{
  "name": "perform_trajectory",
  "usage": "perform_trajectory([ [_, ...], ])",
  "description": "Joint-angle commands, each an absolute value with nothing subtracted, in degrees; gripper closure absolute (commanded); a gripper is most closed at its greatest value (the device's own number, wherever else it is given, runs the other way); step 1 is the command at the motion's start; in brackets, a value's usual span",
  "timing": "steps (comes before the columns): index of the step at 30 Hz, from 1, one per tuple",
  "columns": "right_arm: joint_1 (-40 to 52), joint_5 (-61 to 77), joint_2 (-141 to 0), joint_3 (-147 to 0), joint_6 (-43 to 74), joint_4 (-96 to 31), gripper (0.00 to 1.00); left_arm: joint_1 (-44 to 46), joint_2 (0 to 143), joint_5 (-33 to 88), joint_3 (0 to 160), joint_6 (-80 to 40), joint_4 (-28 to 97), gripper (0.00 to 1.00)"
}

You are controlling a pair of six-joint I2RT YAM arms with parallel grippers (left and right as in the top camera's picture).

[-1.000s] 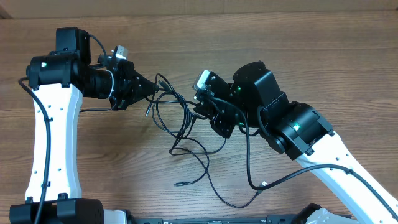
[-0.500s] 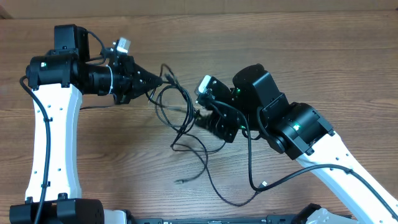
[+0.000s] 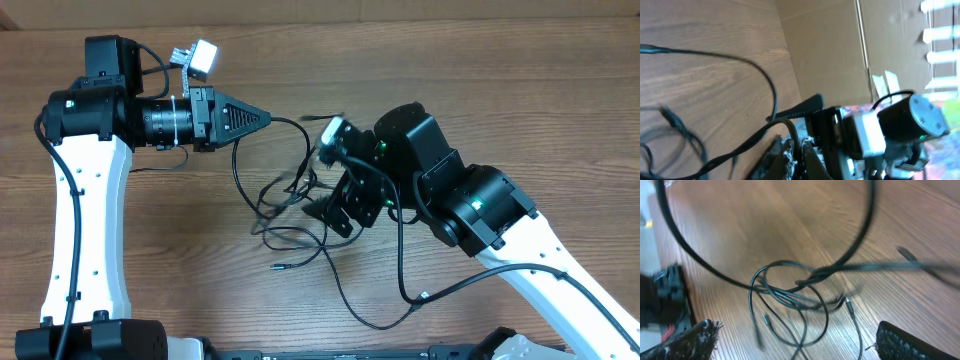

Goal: Untangle cables

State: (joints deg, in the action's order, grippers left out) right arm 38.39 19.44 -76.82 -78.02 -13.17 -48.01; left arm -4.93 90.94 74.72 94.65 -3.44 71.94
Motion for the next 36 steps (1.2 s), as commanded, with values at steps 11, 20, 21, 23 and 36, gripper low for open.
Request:
perform_trajectory([
  [11, 38.50, 12.05, -76.58, -78.85, 16.73, -47.13, 0.00, -5.23, 90.63, 81.58, 96.66, 5.91, 72.64, 0.96],
  [20, 38.50, 12.03, -76.58, -78.72, 20.64, -47.68, 0.00, -5.32, 88.68, 67.31, 103.11, 3.18, 71.55, 0.96],
  [21, 38.50, 12.03, -76.58, -78.70, 23.31, -47.16, 0.00, -5.32, 88.71, 67.31, 105.47, 3.16, 72.51, 0.96],
  [23, 38.50, 12.01, -76.64, -78.65, 28.05, -45.91, 0.00, -5.32, 88.68, 67.31, 108.38, 2.07, 73.65, 0.96],
  [36, 38.57, 15.92, -77.73, -67.31, 50.87, -19.73, 0.23, -5.23, 88.68, 64.99, 121.27, -1.50, 81.97, 0.96],
])
